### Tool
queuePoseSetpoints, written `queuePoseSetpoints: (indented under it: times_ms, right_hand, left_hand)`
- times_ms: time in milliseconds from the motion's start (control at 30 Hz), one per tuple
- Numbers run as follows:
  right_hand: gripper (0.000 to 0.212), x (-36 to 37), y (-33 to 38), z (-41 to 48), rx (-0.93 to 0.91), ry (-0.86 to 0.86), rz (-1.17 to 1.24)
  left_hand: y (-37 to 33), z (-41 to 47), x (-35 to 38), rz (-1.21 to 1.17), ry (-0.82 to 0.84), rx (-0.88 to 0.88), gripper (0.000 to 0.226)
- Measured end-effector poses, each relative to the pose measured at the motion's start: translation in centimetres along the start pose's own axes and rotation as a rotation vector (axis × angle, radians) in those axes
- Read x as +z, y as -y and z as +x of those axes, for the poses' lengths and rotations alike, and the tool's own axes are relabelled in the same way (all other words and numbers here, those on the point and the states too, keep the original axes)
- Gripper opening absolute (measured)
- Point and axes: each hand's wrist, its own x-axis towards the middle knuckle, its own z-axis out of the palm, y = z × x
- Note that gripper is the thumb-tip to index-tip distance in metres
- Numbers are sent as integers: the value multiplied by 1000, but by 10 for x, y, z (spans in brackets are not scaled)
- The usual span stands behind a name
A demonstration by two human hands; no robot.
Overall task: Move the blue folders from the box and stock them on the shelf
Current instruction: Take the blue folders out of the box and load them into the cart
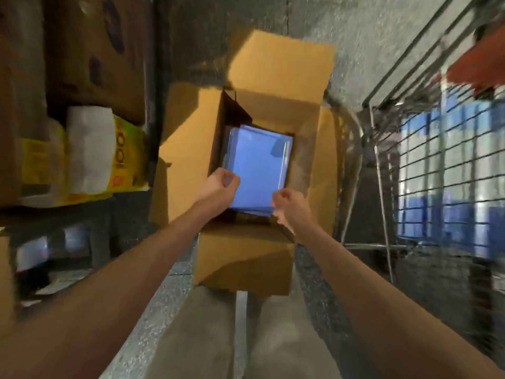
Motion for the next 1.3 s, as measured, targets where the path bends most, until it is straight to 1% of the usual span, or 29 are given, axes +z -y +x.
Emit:
queuePoseSetpoints:
  times_ms: [100, 133, 233, 300, 400, 467, 567, 600, 633, 733, 800, 900, 933, 1033, 1100, 1167, 1200, 1233, 1267, 1300]
  right_hand:
    - [16, 23, -28, 54, 29, 24, 24]
    - [15, 30, -38, 72, 27, 29, 30]
    - [18, 45, -65, 122, -4, 17, -4]
    - [18, 52, -82, 153, -29, 12, -30]
    - [22, 60, -98, 195, -13, -14, -29]
    - [25, 67, -103, 217, -7, -17, -13]
    - [26, 73, -107, 239, -12, -26, -8]
    - [24, 75, -110, 245, -6, -21, -9]
    - [23, 76, -112, 250, -6, -17, -10]
    - [20, 80, -119, 258, 12, -8, 8]
    - [20, 82, -123, 261, 25, 2, 39]
    - [30, 82, -126, 264, 30, 30, 51]
    - [30, 80, -124, 263, 31, 30, 37]
    - [29, 73, -116, 259, 9, 27, 1]
    - [37, 67, -107, 251, -7, 41, -29]
    - [46, 60, -97, 243, -39, 35, -35]
    - [52, 56, -90, 238, -59, 26, -38]
    - [59, 52, -82, 234, -74, 12, -35]
    - [66, 49, -75, 231, -78, -1, -23]
    - [73, 46, -67, 229, -81, -8, 0]
  left_hand:
    - [23, 50, 30, 64, -10, -47, 41]
    - [37, 73, 47, 96, -1, -52, 46]
    - [61, 124, 84, 146, 24, -98, 55]
    - [75, 154, 103, 160, -5, -122, 58]
    - [92, 191, 130, 175, -39, -121, 54]
    - [102, 204, 145, 203, -106, -120, 53]
    - [110, 212, 160, 225, -342, -47, 55]
    - [114, 215, 162, 243, -387, -41, 58]
    - [116, 217, 162, 226, -394, -63, 61]
    - [118, 226, 159, 111, -365, -149, 65]
    - [116, 226, 157, 132, -384, -155, 67]
    - [110, 223, 157, 129, -382, -144, 61]
    - [109, 223, 159, 117, -365, -150, 58]
    - [101, 217, 162, 86, -309, -194, 62]
    - [93, 210, 163, 46, -317, -201, 63]
    - [81, 198, 161, -67, -342, -177, 58]
    - [75, 191, 160, -163, -338, -162, 53]
    - [69, 183, 159, -280, -301, -148, 47]
    - [63, 176, 158, -393, -222, -141, 45]
    - [58, 170, 157, -473, -104, -142, 48]
